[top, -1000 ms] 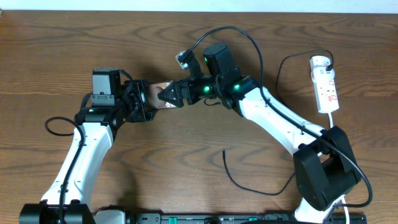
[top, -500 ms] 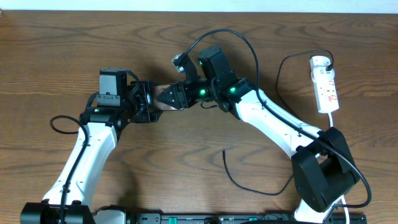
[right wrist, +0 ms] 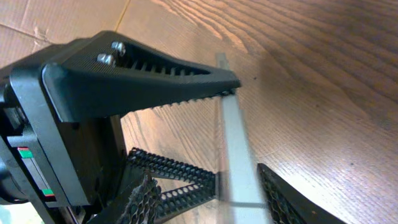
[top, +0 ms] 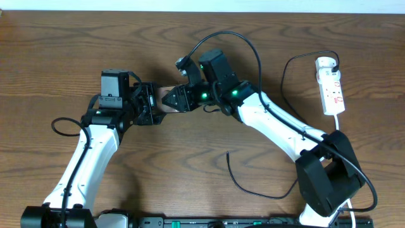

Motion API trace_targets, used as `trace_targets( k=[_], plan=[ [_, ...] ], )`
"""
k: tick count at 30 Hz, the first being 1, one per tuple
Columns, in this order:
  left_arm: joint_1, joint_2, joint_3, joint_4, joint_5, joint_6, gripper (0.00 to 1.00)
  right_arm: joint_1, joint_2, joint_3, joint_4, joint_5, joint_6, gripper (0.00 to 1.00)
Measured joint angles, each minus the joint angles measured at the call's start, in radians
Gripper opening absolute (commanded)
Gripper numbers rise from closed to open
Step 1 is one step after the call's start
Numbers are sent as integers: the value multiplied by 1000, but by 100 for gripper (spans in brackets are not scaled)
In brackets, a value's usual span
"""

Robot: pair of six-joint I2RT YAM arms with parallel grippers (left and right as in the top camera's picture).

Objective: Plug charger to phone and switch on socket
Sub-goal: 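Close the right gripper on the phone's side edge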

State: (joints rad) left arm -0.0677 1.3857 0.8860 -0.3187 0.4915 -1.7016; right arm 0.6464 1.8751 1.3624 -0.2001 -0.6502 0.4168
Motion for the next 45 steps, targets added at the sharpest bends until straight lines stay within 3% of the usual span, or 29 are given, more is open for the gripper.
trace_targets(
  k=[29,36,45],
  plan=[
    [-3,0,0,0,22,0,7,37,0,0,-1,98,0,26],
    [-8,0,0,0,23,-1,7,37,0,0,-5,116,1,16],
    [-8,0,0,1,22,-1,7,37,0,0,-6,124,0,11]
  ],
)
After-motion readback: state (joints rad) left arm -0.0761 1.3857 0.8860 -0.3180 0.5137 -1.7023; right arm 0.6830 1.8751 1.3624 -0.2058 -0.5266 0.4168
